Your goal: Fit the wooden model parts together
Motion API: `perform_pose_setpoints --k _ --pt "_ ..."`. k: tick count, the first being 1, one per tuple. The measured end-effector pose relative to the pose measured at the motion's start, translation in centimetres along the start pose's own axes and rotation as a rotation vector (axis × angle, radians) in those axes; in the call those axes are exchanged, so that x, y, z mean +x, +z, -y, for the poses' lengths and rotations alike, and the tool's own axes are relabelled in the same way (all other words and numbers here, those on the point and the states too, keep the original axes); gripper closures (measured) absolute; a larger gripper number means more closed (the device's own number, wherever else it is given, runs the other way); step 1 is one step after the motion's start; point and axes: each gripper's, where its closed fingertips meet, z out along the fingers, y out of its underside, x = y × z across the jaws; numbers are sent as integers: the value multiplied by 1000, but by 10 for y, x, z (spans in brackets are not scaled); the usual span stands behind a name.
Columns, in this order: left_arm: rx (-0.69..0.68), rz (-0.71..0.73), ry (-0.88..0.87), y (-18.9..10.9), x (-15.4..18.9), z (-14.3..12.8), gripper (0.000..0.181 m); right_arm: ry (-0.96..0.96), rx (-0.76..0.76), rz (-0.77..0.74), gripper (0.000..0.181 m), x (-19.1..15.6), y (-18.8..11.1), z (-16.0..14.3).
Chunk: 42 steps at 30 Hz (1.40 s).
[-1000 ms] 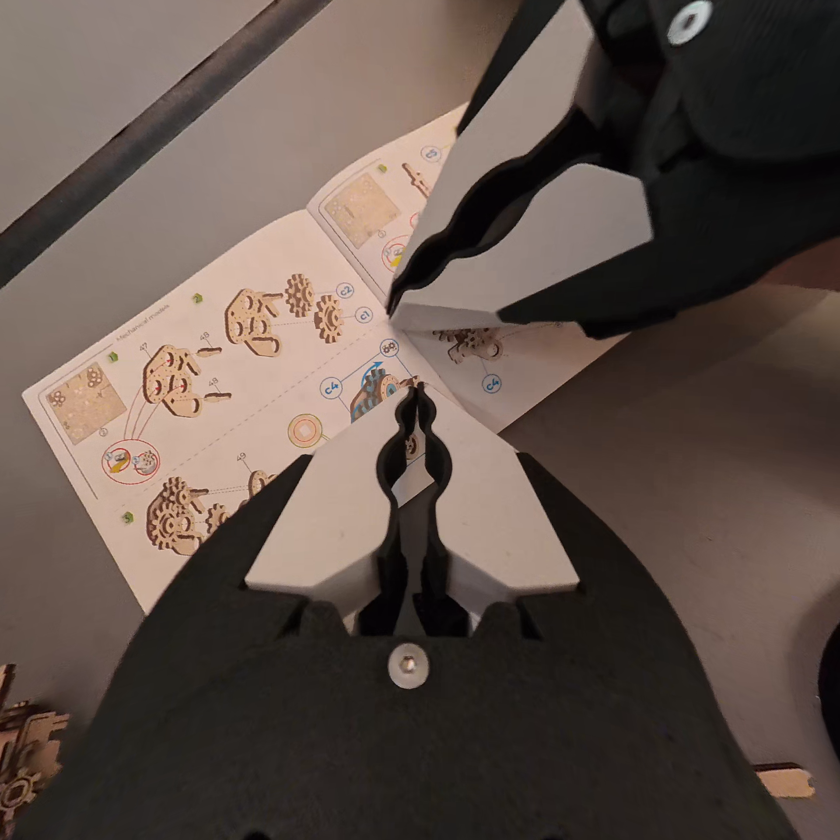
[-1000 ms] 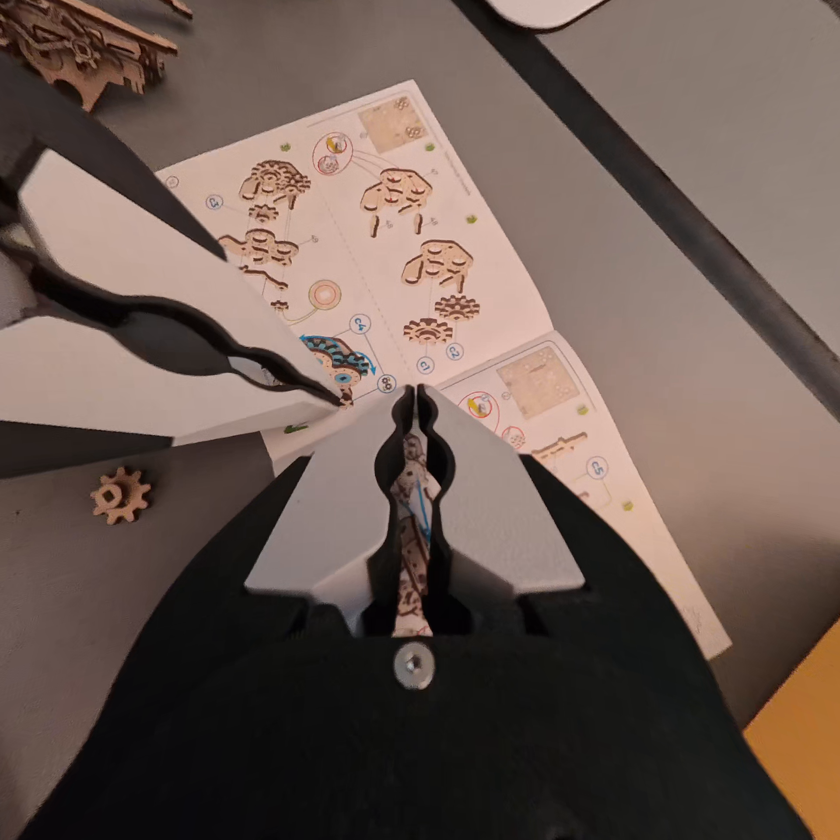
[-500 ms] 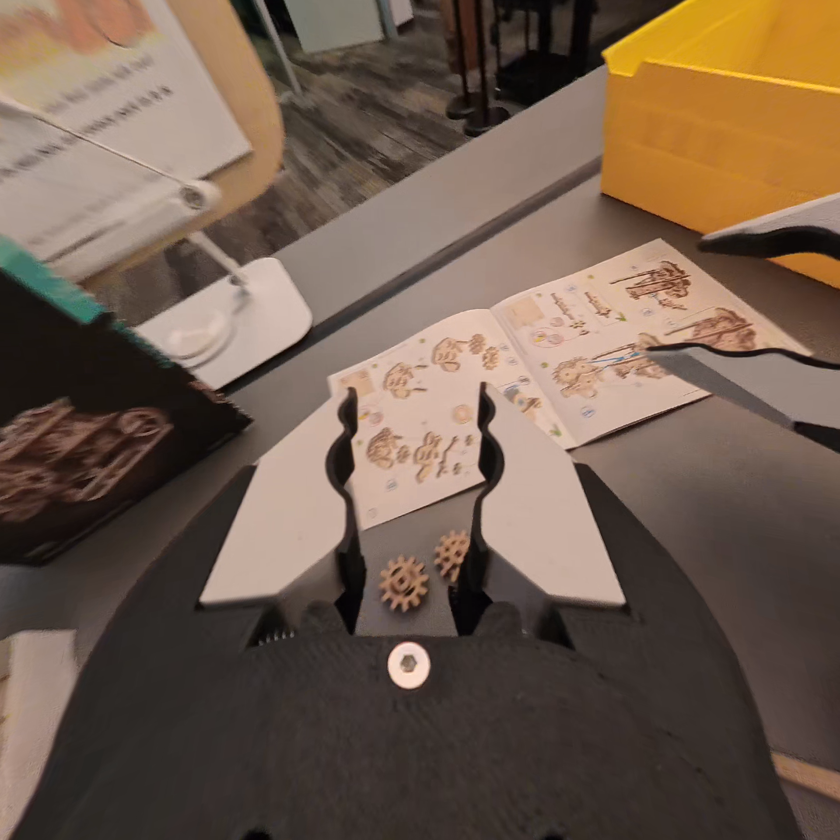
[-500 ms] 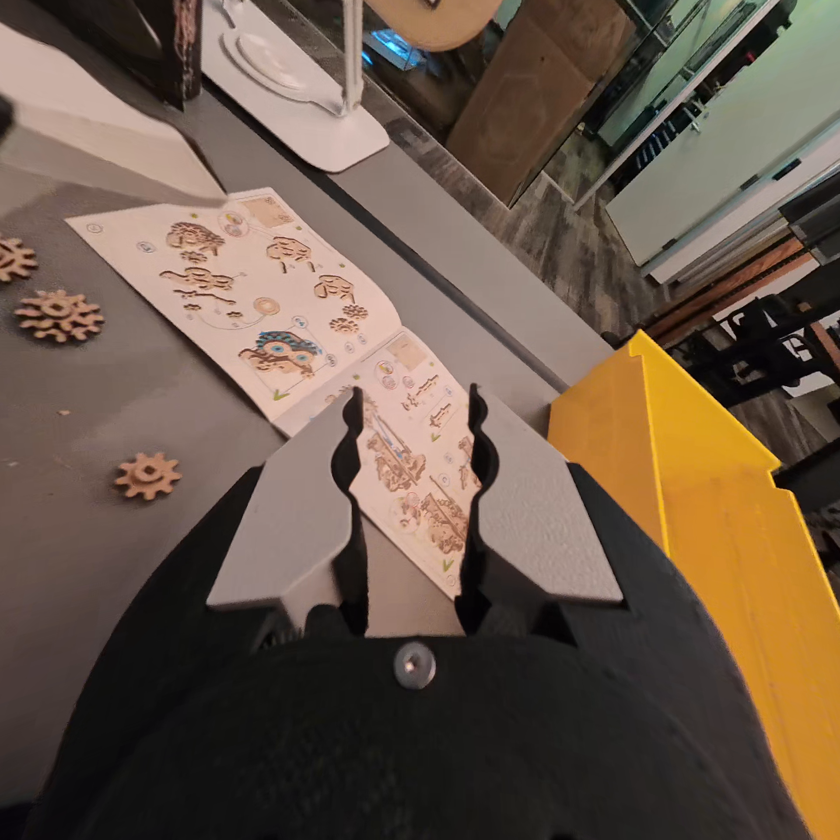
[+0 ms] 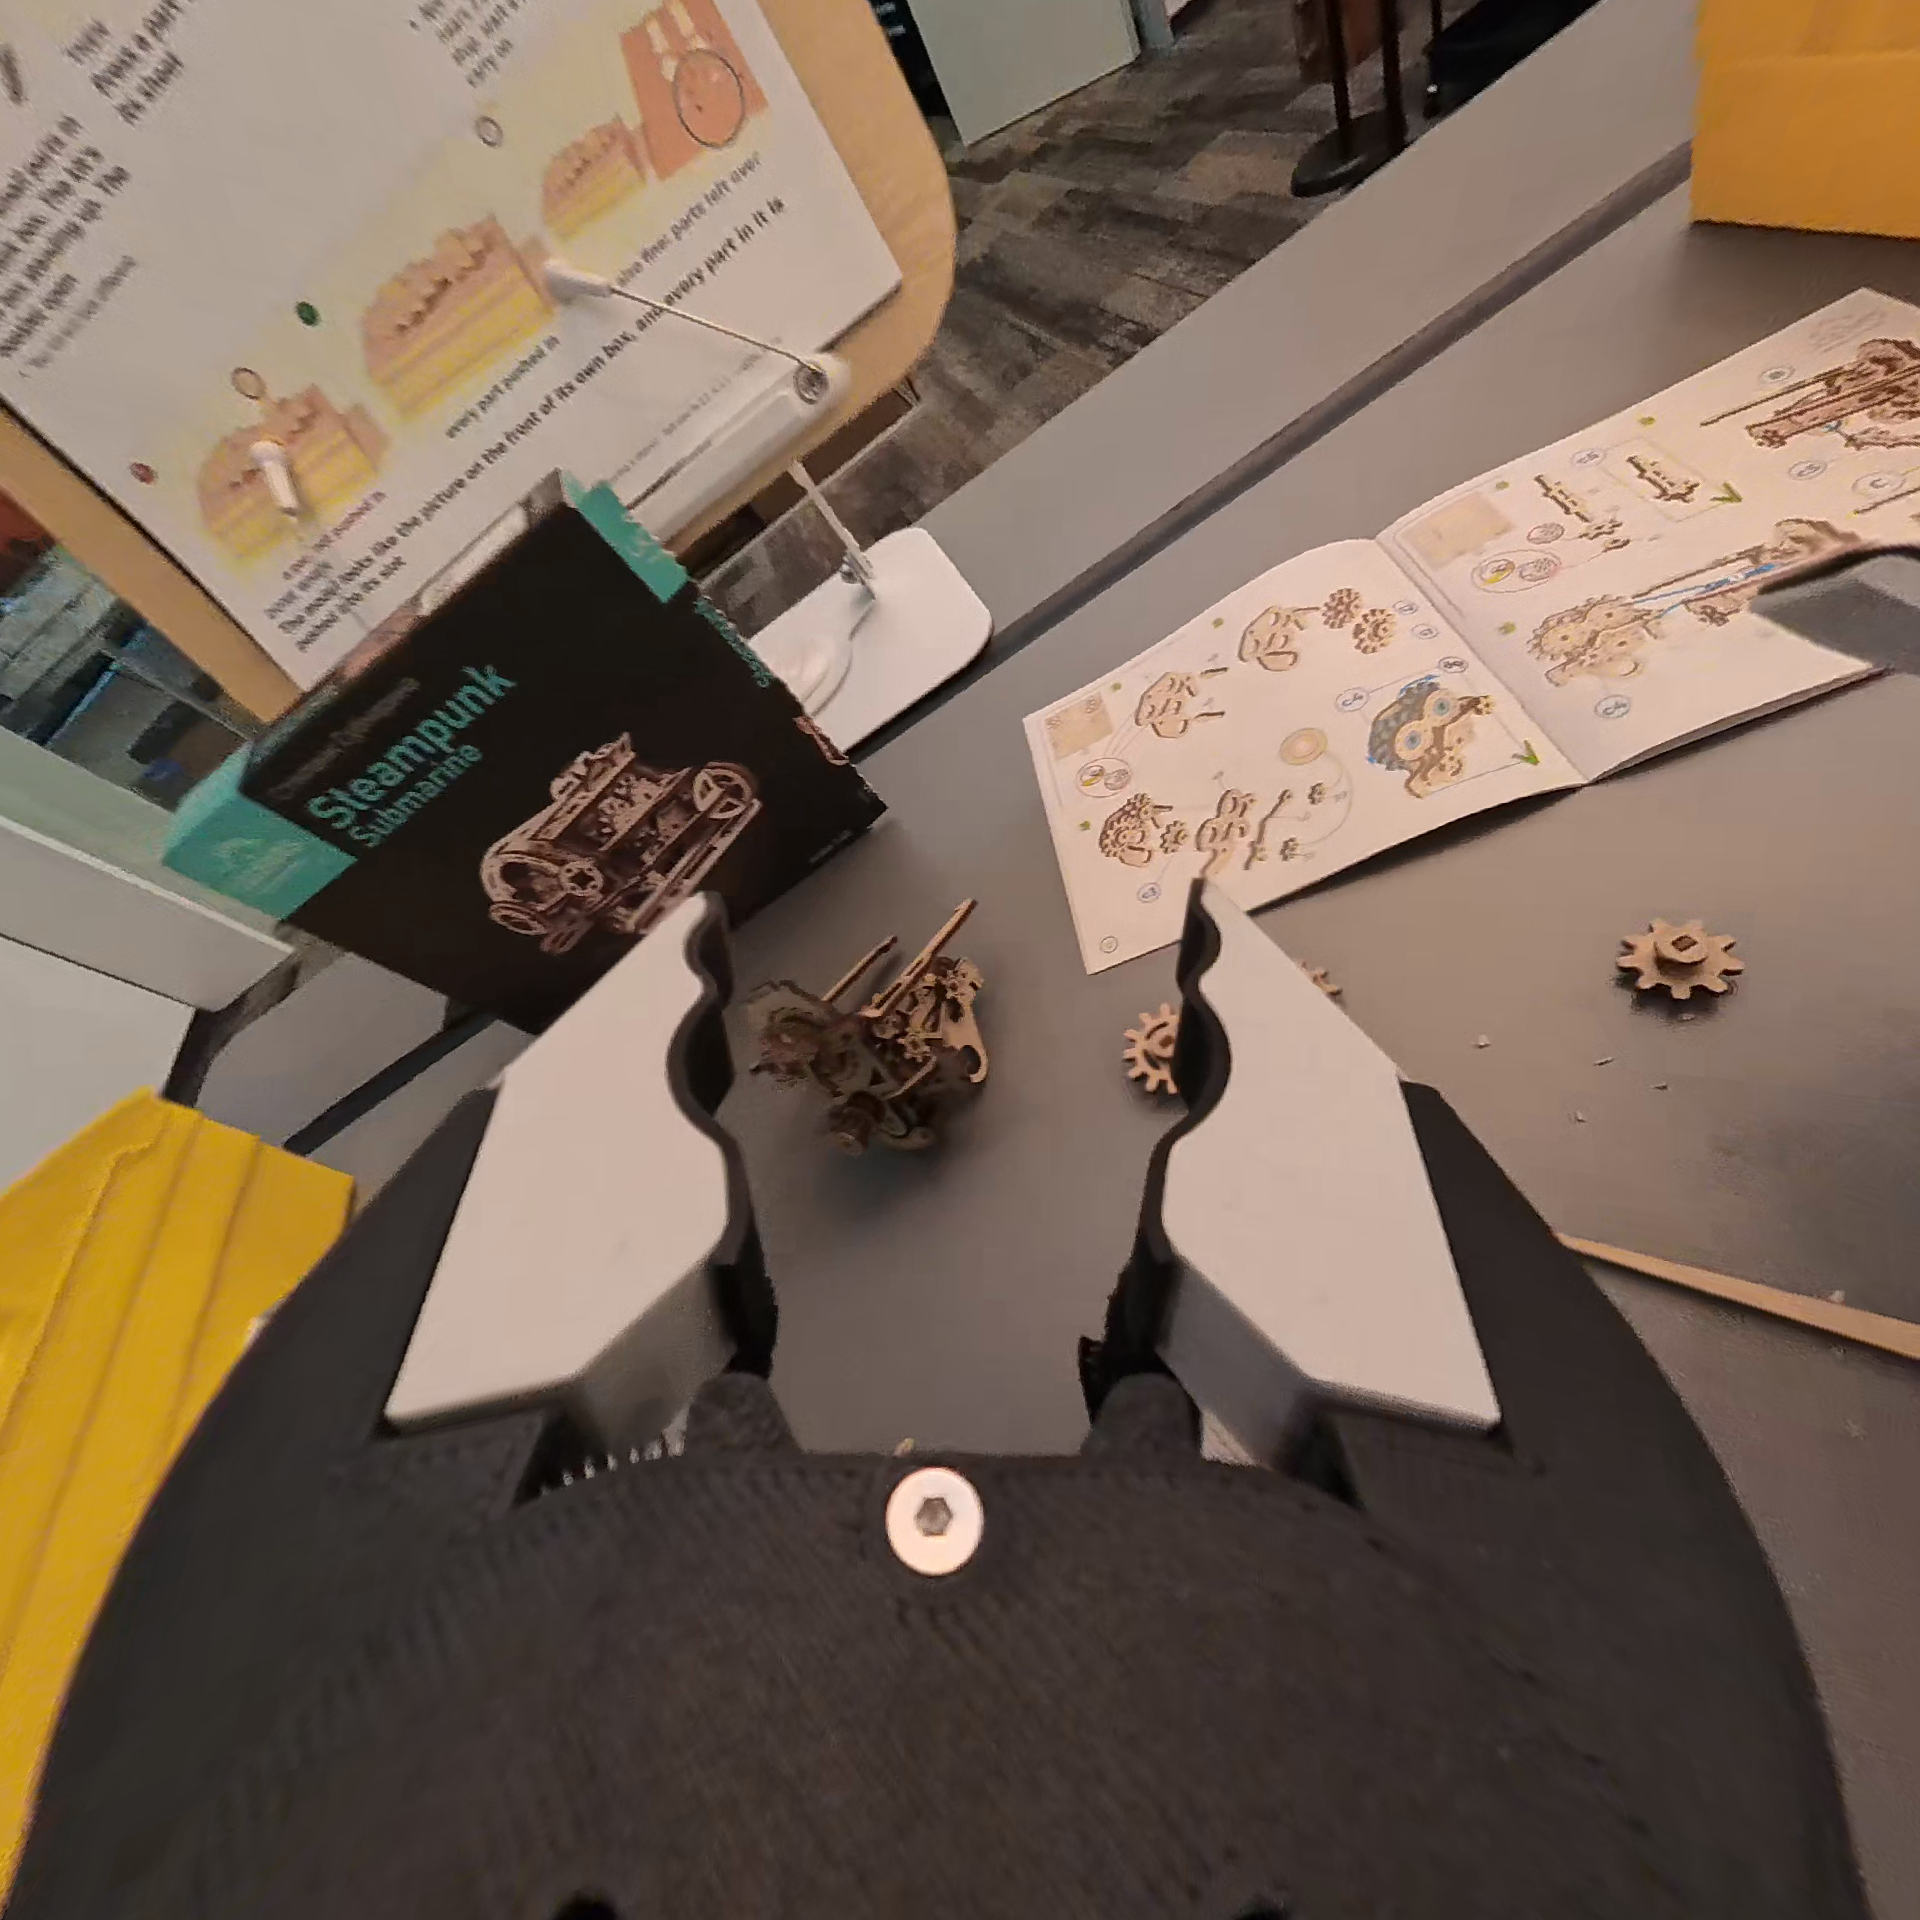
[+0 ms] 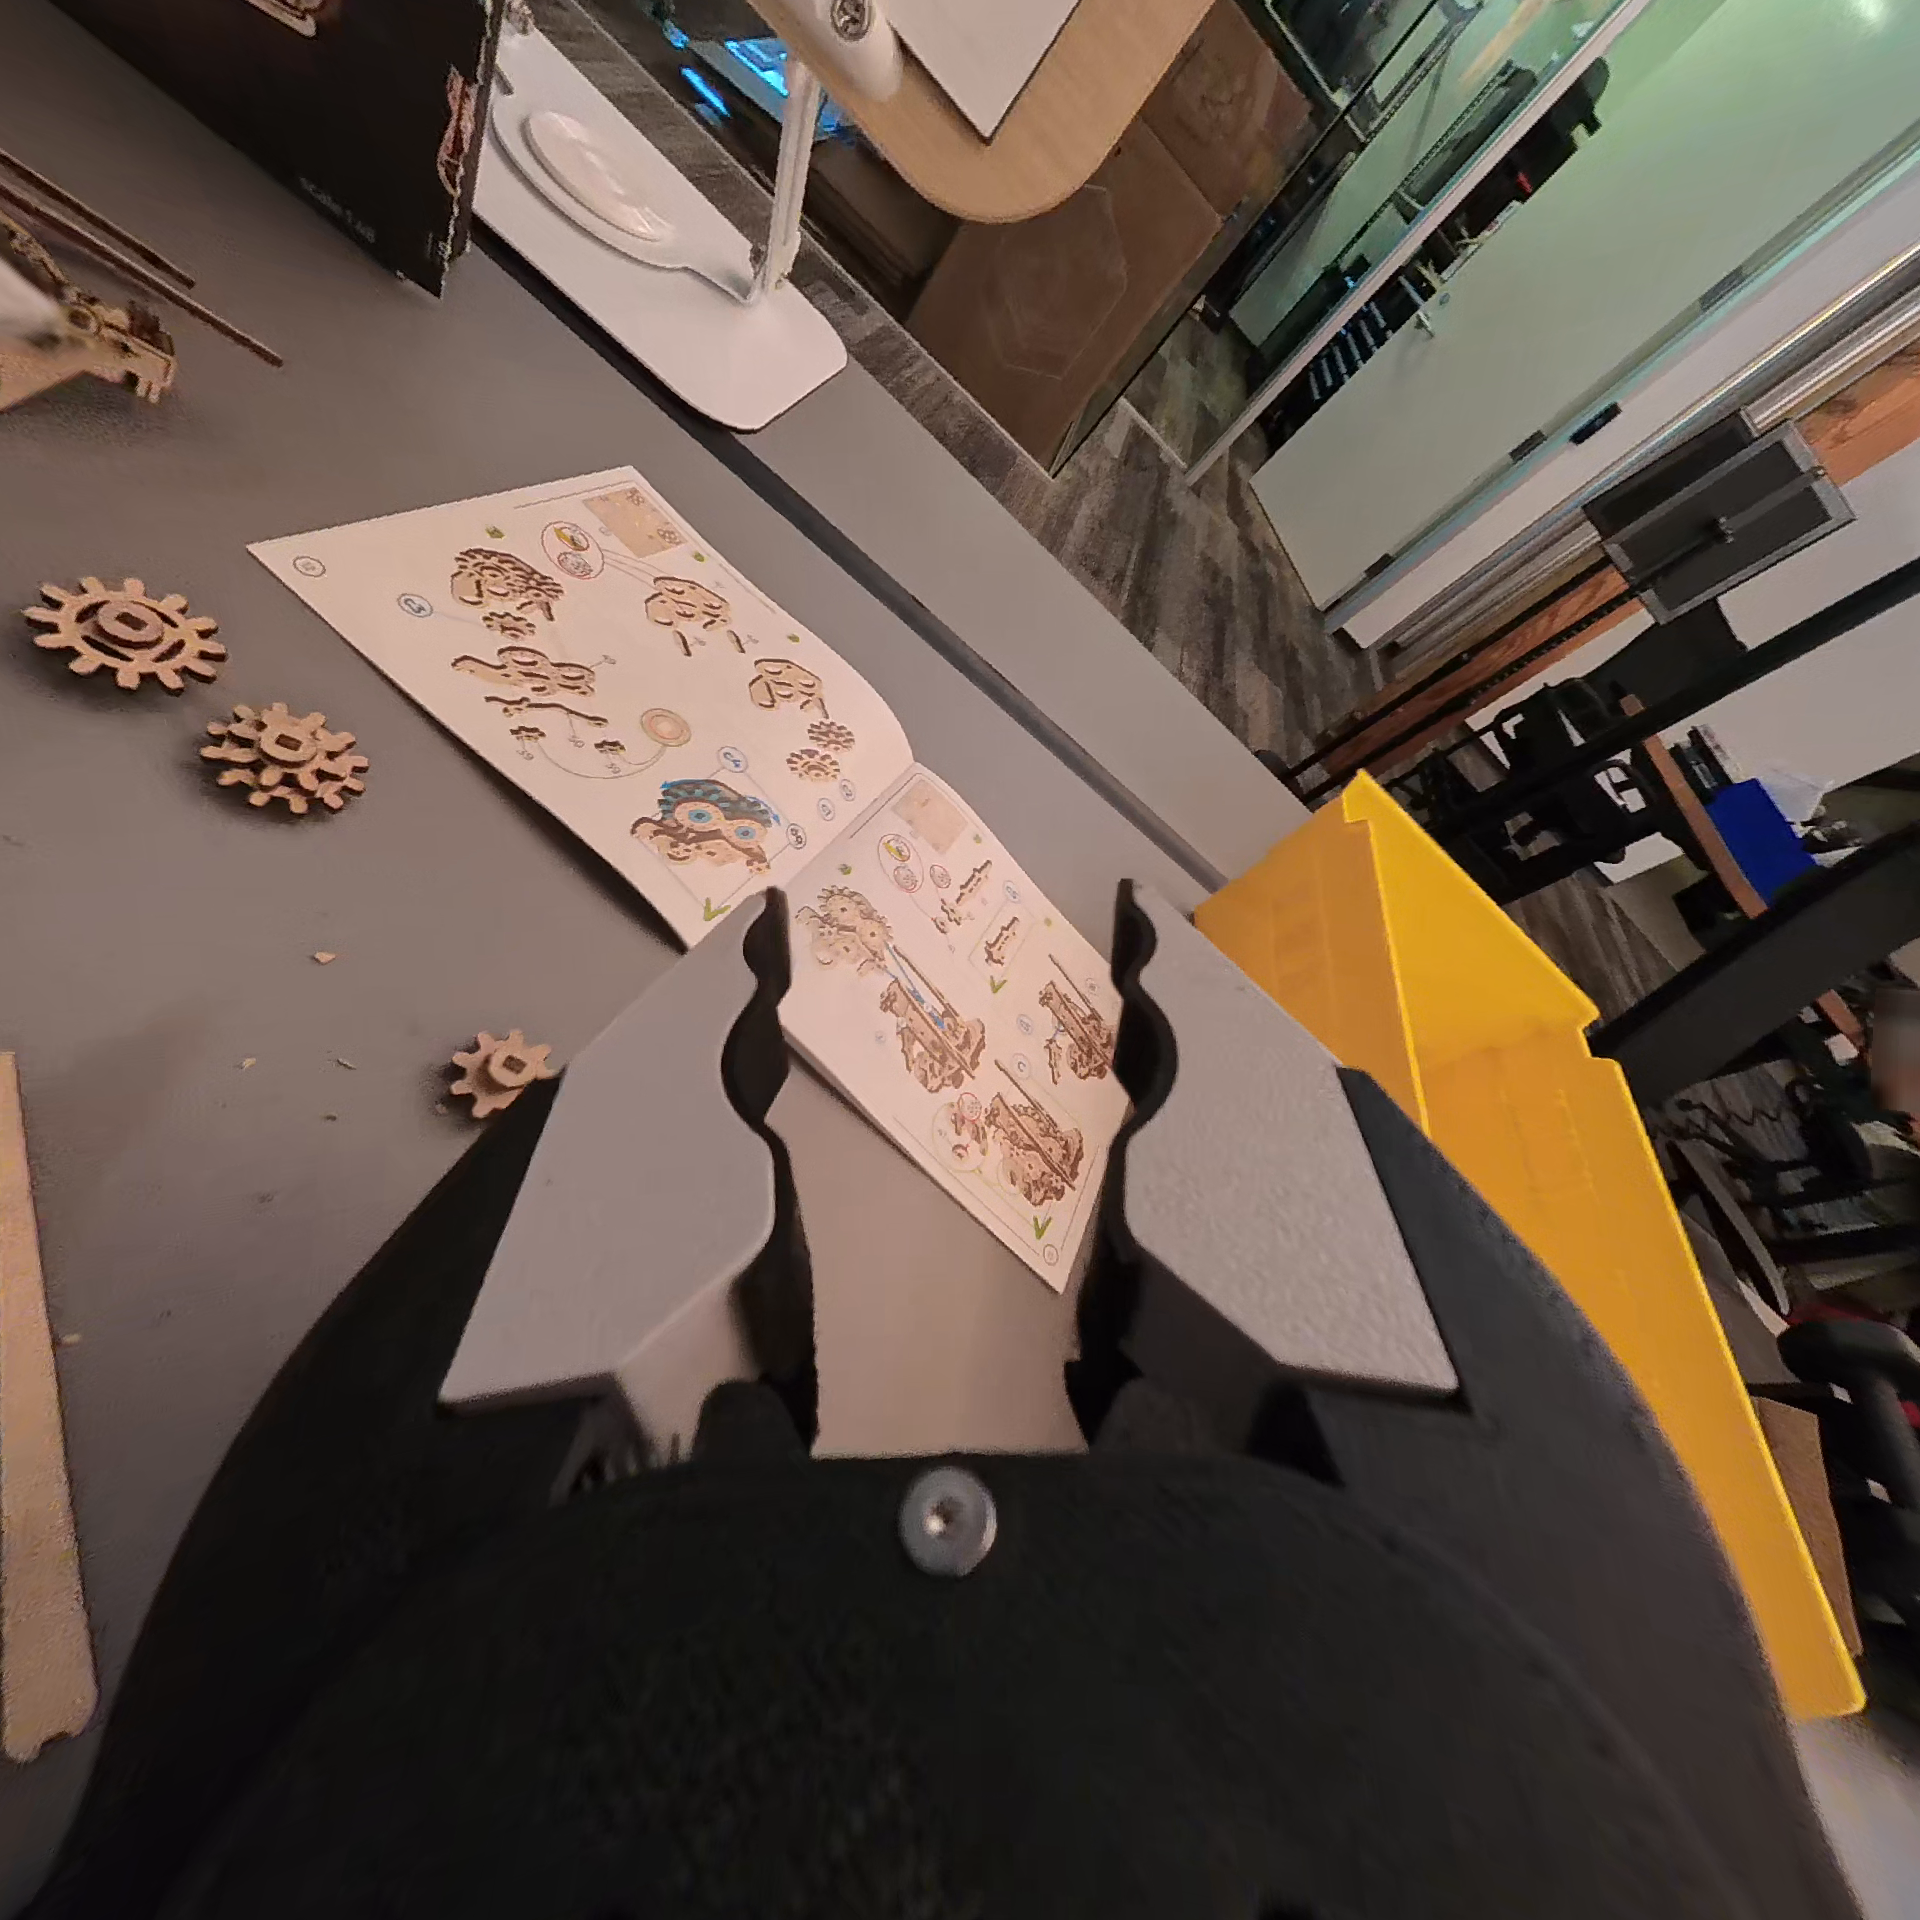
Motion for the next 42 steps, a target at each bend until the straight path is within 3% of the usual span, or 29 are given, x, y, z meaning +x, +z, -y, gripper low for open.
perform_pose_setpoints --k 4,8,10,14,18,19,21,23,24,25,26,30,33,42 --pt "47 7 -53 -13 -16 4 96 75 33 24 111 4 -2 0" --pt "149 -17 -177 -33 -40 3 99 217 224 150 83 11 -12 18" --pt "227 -48 -252 -44 -52 2 100 185 267 198 81 11 -12 14" --pt "378 -138 -392 -60 -73 7 102 179 214 317 110 1 4 -7" --pt "448 -240 -378 -63 -82 19 96 135 378 315 129 11 0 11" --pt "458 -257 -344 -61 -83 22 98 98 408 306 140 12 -1 13" --pt "482 -258 -249 -55 -86 26 106 32 397 369 181 0 -2 6" --pt "499 -240 -137 -47 -87 27 116 7 399 578 179 -31 -9 -3" --pt "510 -213 -107 -43 -90 26 119 4 404 722 168 -51 -17 -9" --pt "517 -202 -94 -40 -91 24 123 18 380 804 156 -64 -20 -17" --pt "523 -205 -97 -37 -91 21 126 29 340 841 156 -71 -17 -26" --pt "519 -235 -195 -26 -91 -1 136 25 247 913 156 -86 -6 -40" --pt "481 -277 -239 -18 -88 -14 133 50 221 988 156 -94 -6 -36" --pt "355 -141 -59 -3 -95 -37 134 28 140 1035 162 -102 4 -43"
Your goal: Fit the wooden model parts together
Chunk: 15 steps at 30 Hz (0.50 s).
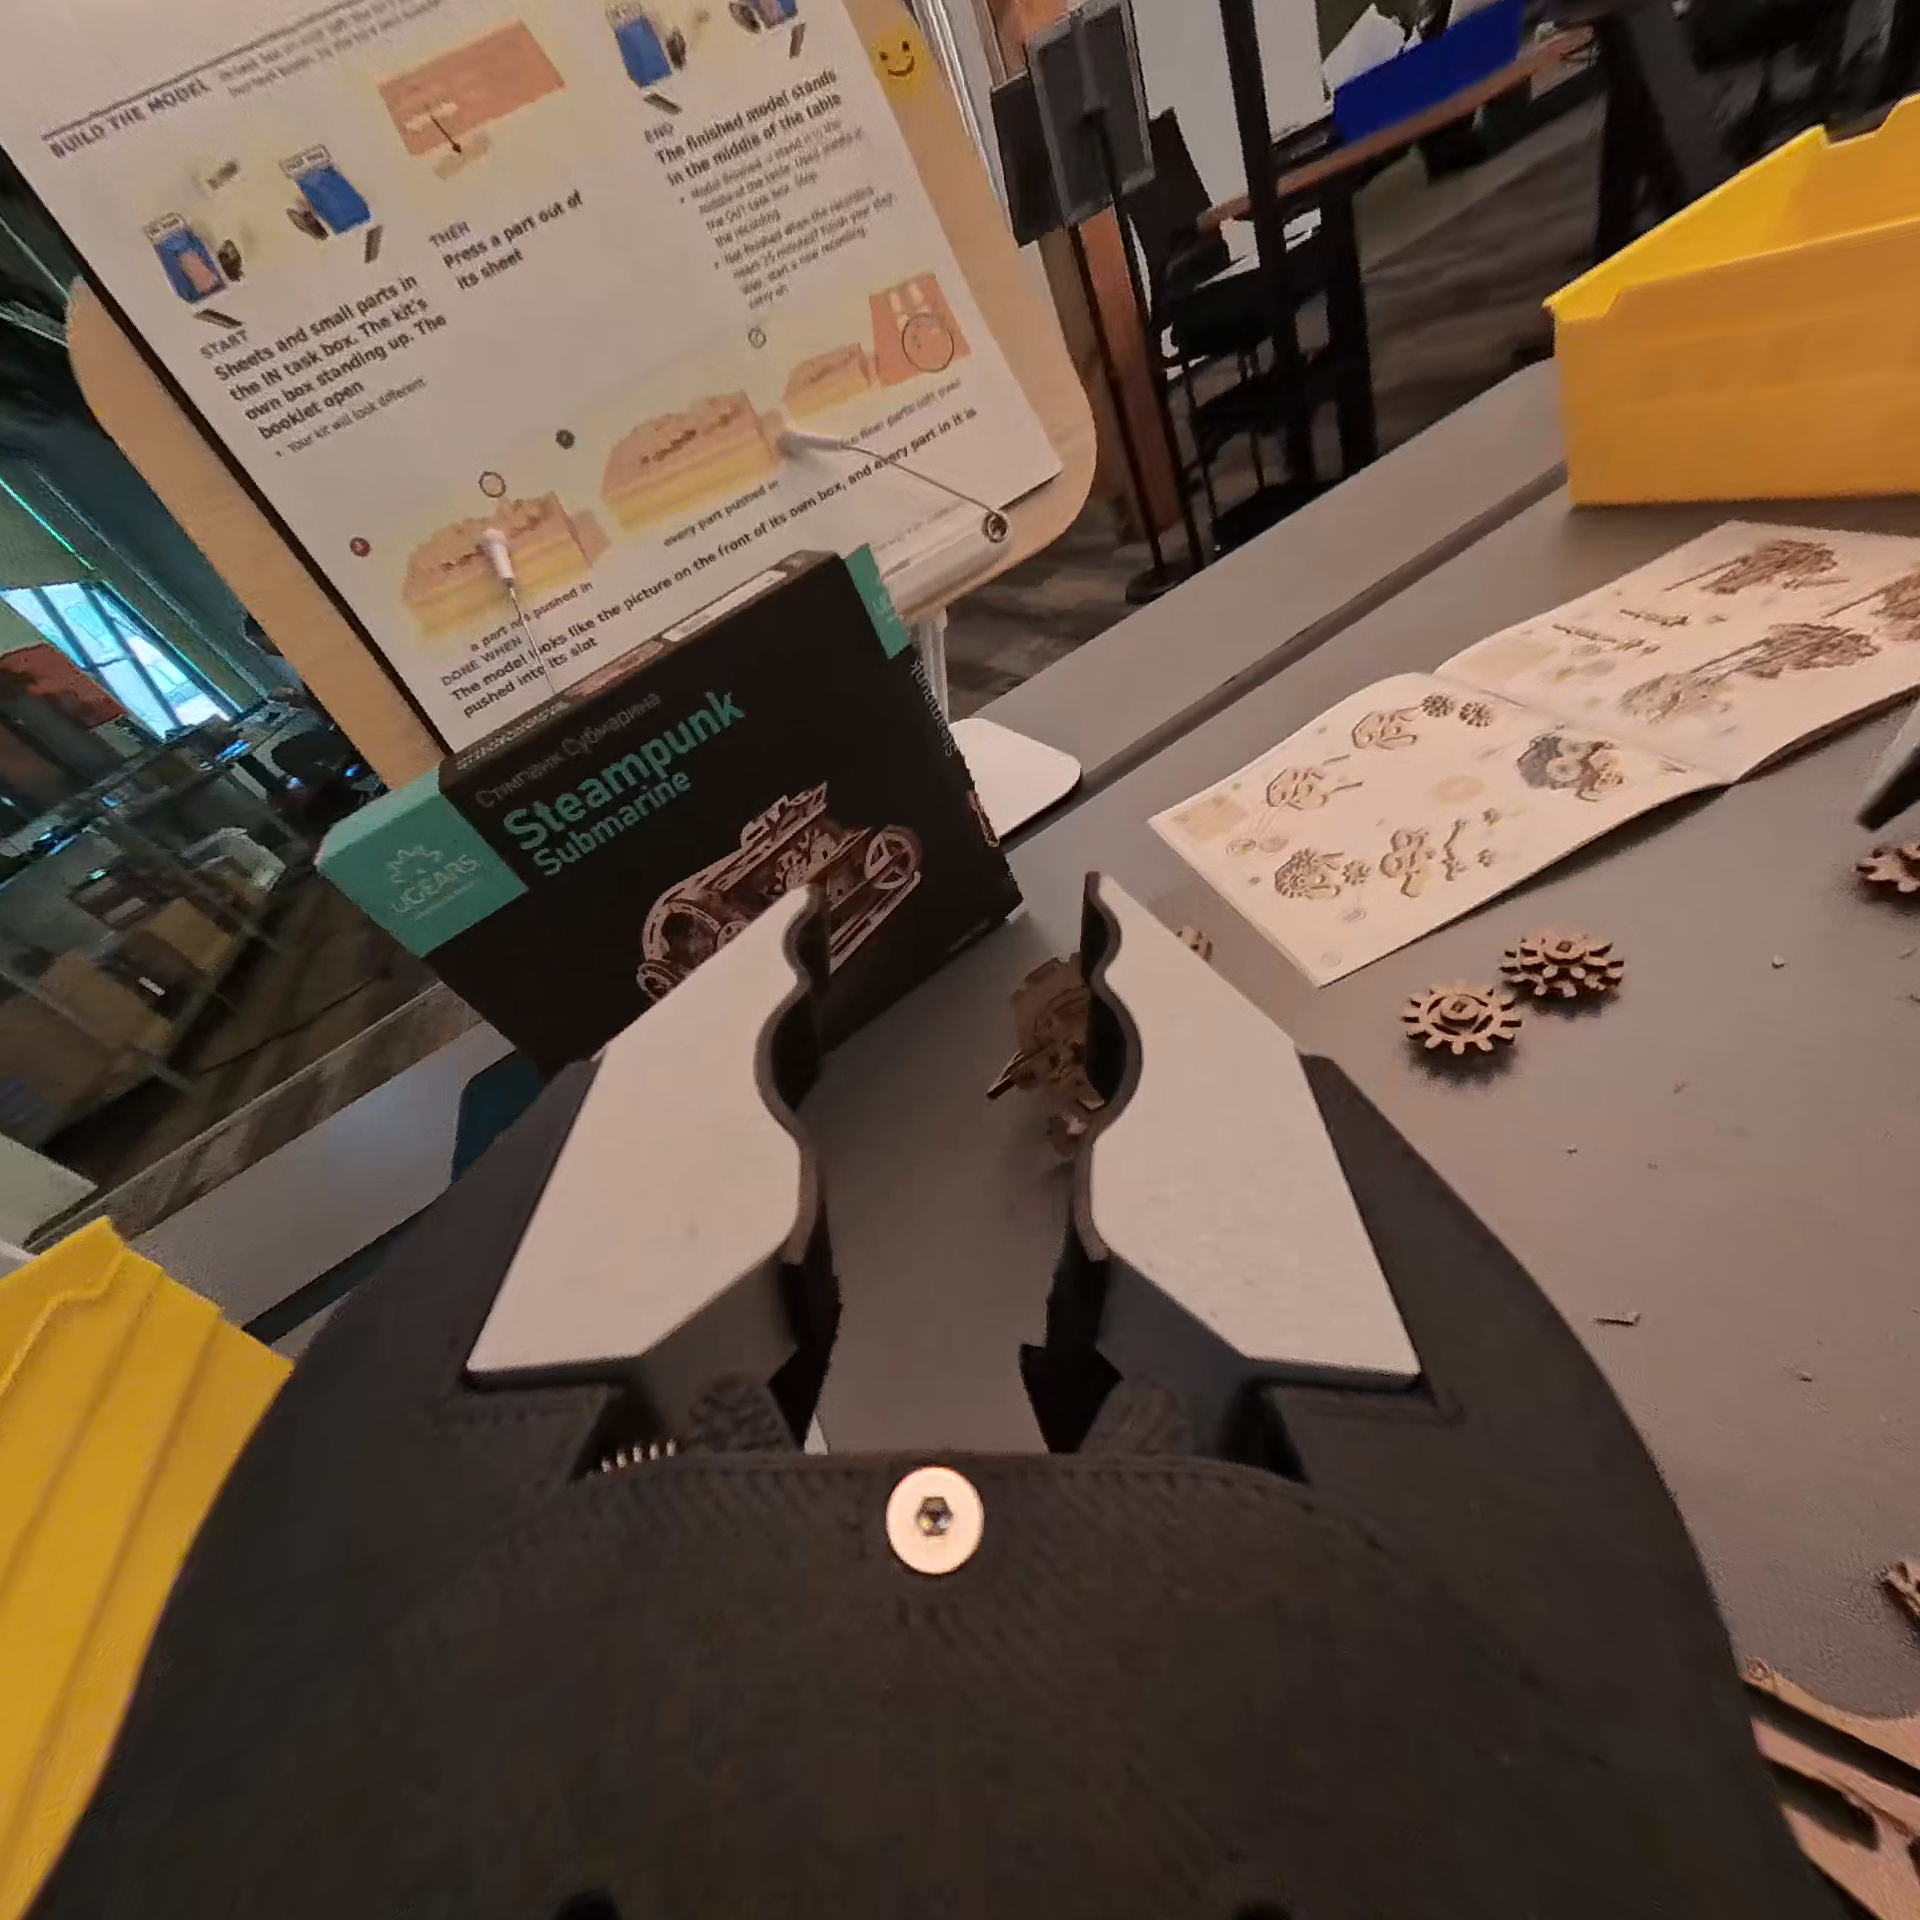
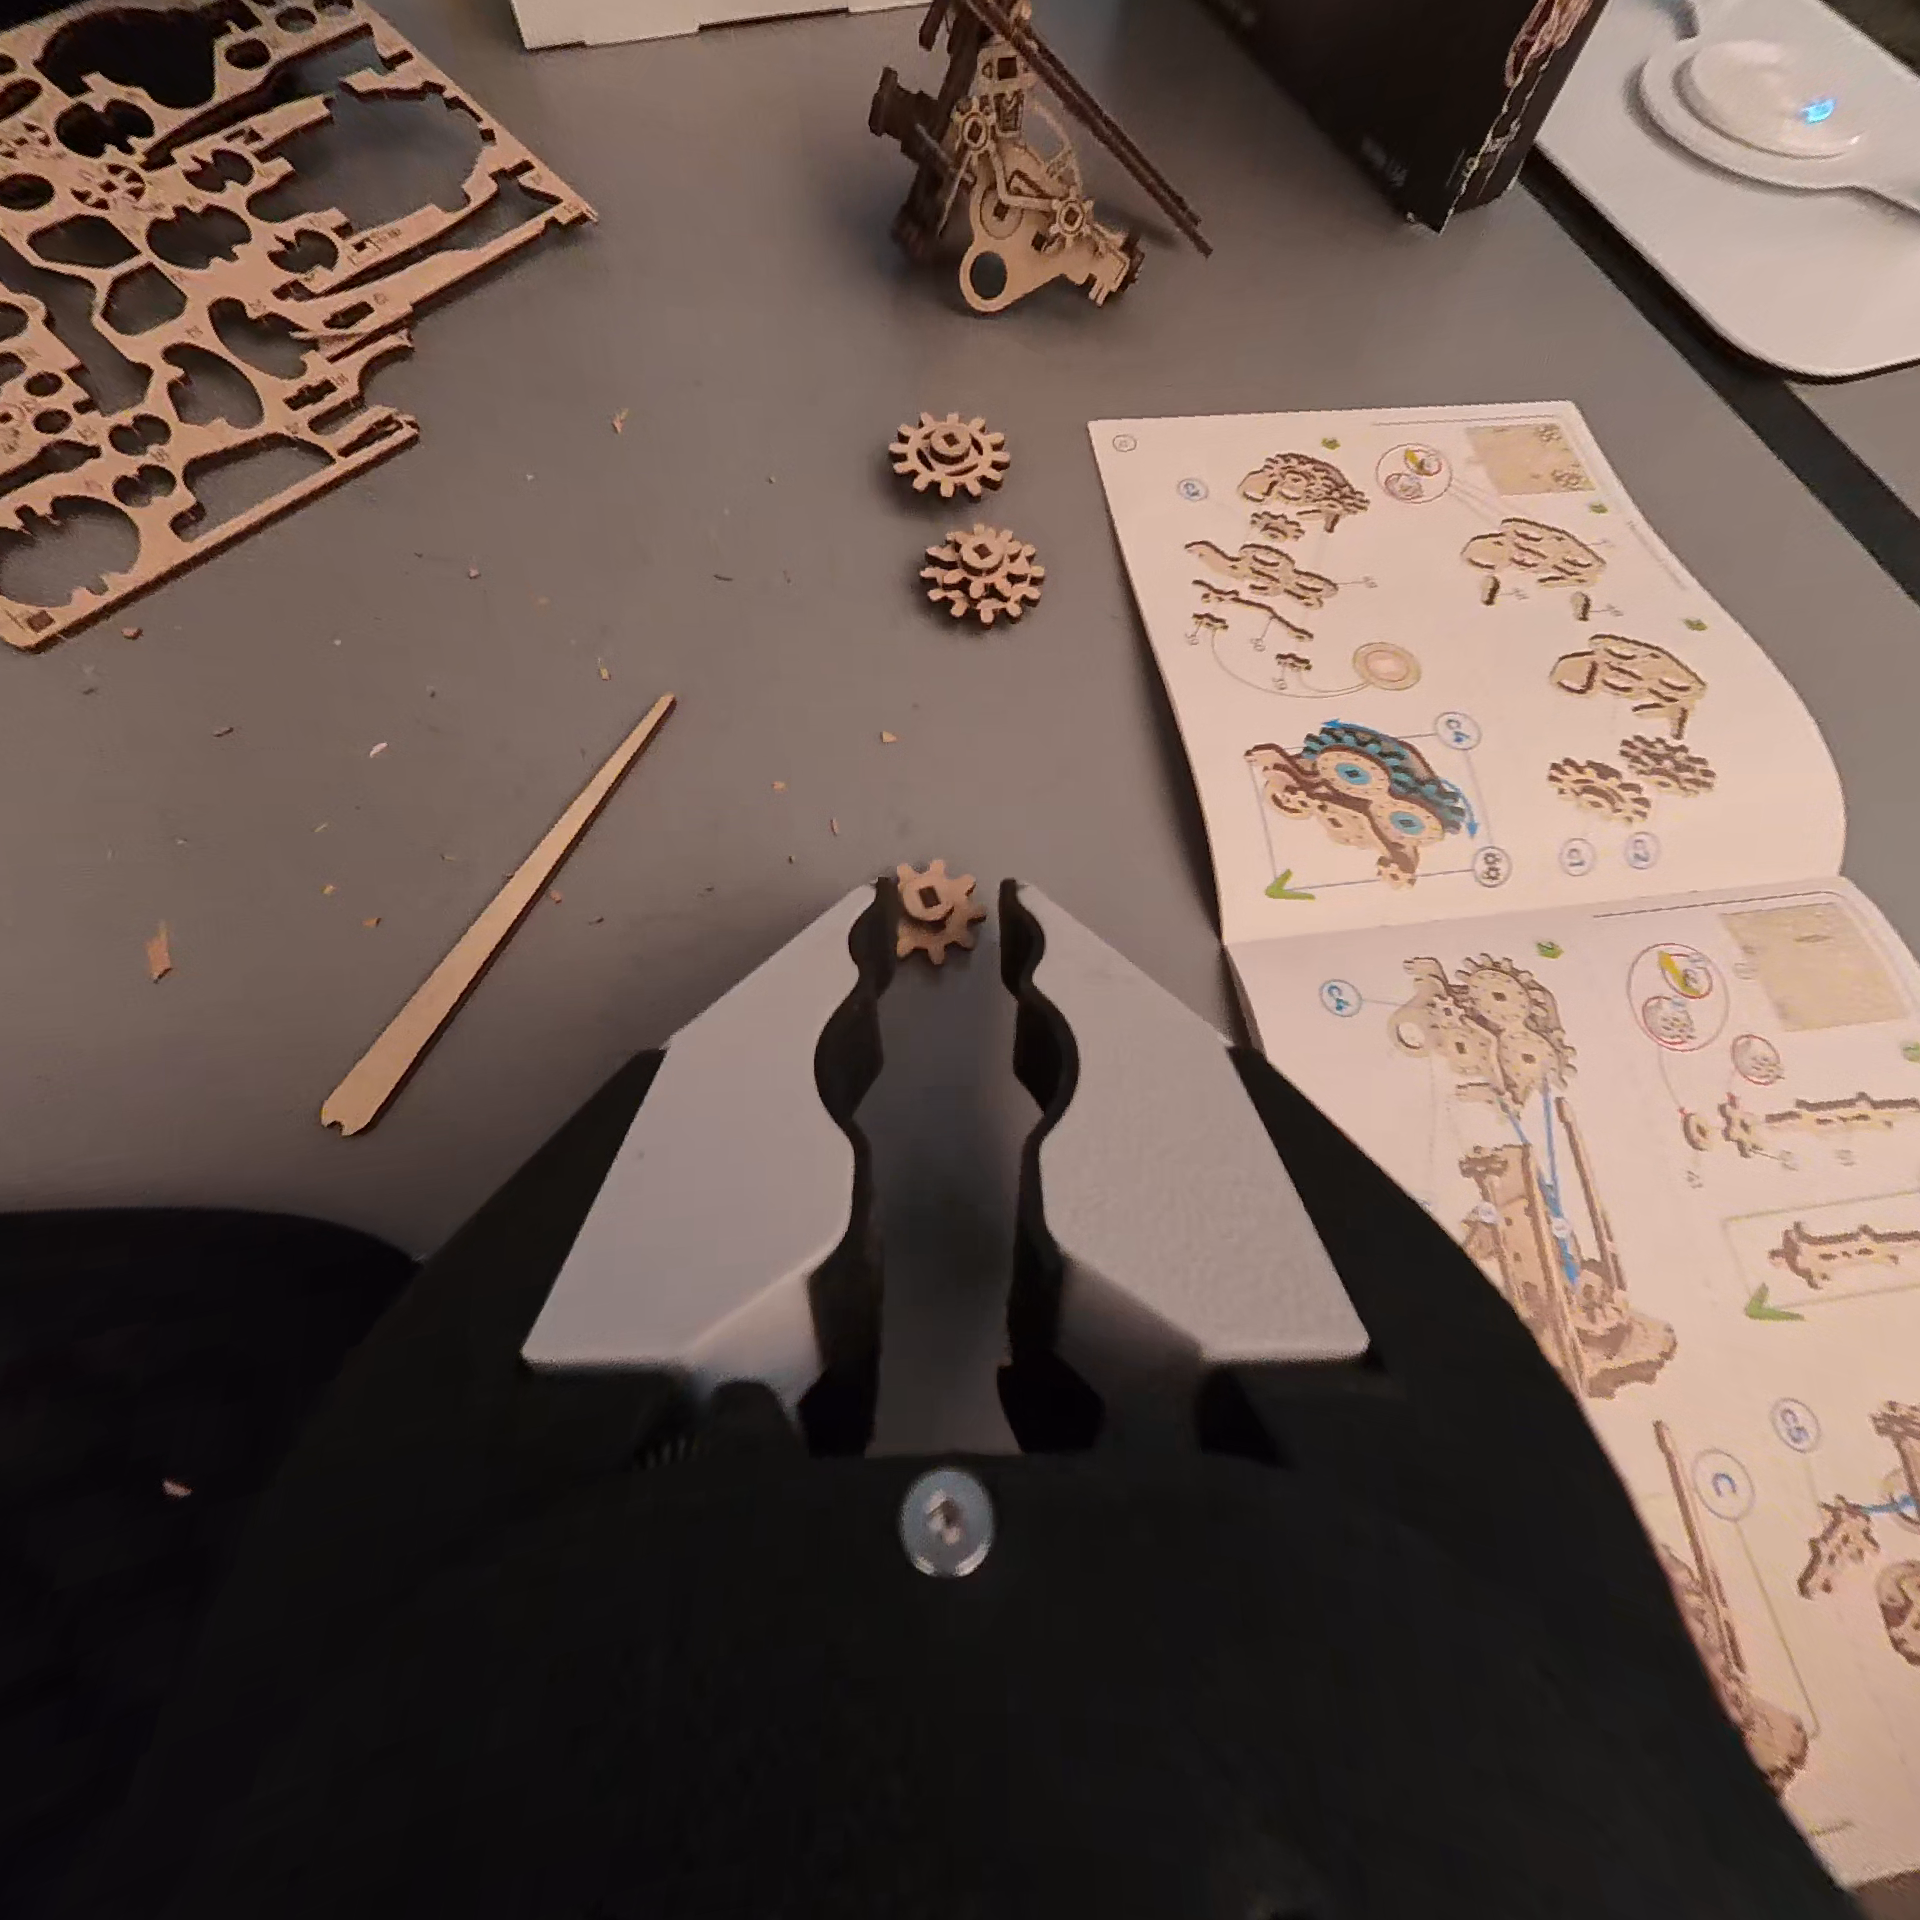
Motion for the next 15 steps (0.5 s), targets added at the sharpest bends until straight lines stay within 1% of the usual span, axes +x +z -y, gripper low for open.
perform_pose_setpoints --k 10,13,15 --pt "-20 1 -10 1 1 -4 137 10 -16 -3 166 2 2 -2" --pt "-15 7 -13 0 0 -3 138 10 61 -40 166 6 2 14" --pt "-19 5 -14 1 0 -4 139 51 103 -62 166 12 8 27"
